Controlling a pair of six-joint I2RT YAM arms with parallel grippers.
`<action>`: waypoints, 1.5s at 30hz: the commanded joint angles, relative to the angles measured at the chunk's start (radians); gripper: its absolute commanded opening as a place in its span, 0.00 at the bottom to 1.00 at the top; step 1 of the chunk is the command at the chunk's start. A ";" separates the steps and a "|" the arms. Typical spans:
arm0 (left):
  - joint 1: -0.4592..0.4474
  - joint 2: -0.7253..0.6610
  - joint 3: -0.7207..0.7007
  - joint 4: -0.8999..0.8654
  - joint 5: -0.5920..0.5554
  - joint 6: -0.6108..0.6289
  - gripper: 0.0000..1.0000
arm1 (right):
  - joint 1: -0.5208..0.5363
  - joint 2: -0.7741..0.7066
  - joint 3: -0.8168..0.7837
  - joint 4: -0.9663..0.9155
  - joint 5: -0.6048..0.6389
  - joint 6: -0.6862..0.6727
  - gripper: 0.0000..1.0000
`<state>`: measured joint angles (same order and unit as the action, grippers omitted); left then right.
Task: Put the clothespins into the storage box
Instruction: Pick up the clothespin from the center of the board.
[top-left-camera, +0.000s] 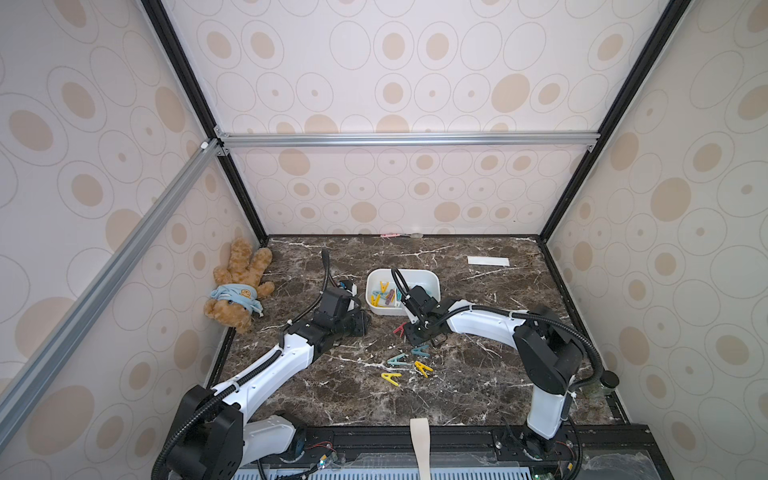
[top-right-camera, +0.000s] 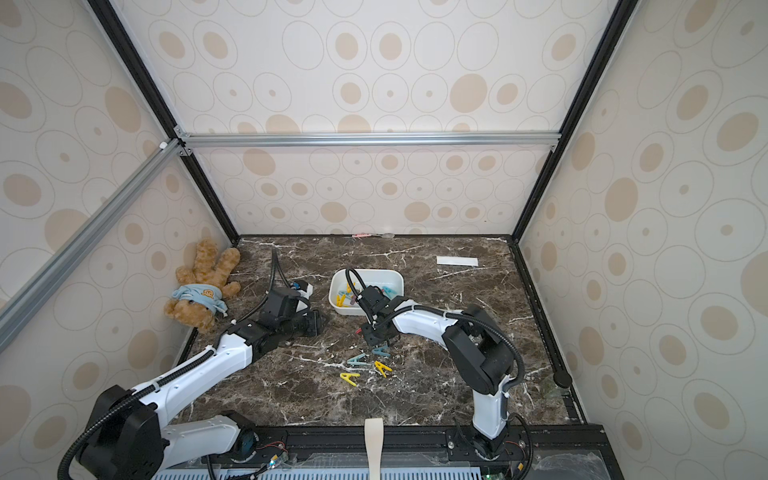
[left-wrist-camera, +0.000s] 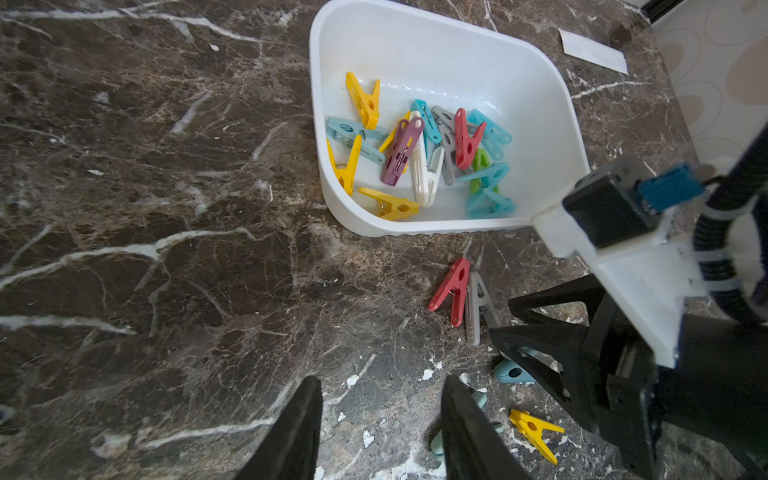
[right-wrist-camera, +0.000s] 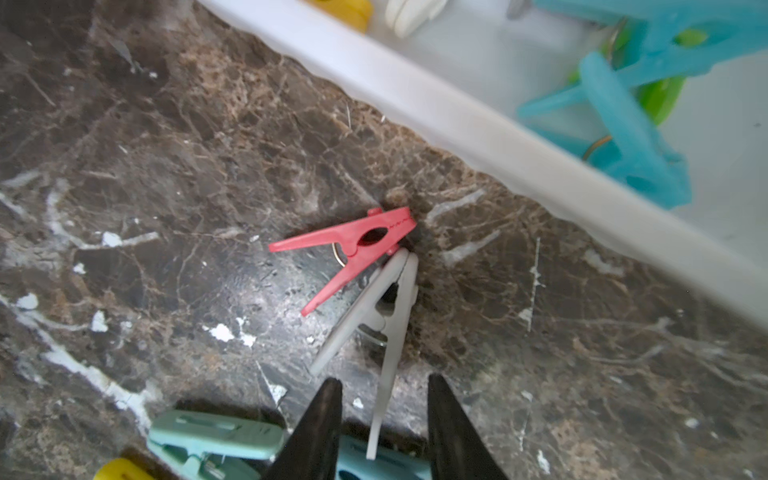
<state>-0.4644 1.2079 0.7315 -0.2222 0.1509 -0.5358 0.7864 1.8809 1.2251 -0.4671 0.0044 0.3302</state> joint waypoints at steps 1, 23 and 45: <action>0.004 -0.015 0.023 0.007 -0.028 -0.014 0.47 | 0.009 0.025 0.019 -0.041 0.025 -0.016 0.35; 0.006 -0.045 0.042 -0.023 -0.076 -0.028 0.48 | 0.009 0.014 0.016 -0.057 0.015 -0.032 0.04; 0.007 -0.069 0.018 -0.072 -0.086 -0.059 0.48 | -0.020 -0.160 0.128 -0.204 0.018 -0.090 0.01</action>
<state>-0.4644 1.1606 0.7410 -0.2745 0.0685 -0.5739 0.7803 1.7313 1.3052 -0.6380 0.0231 0.2764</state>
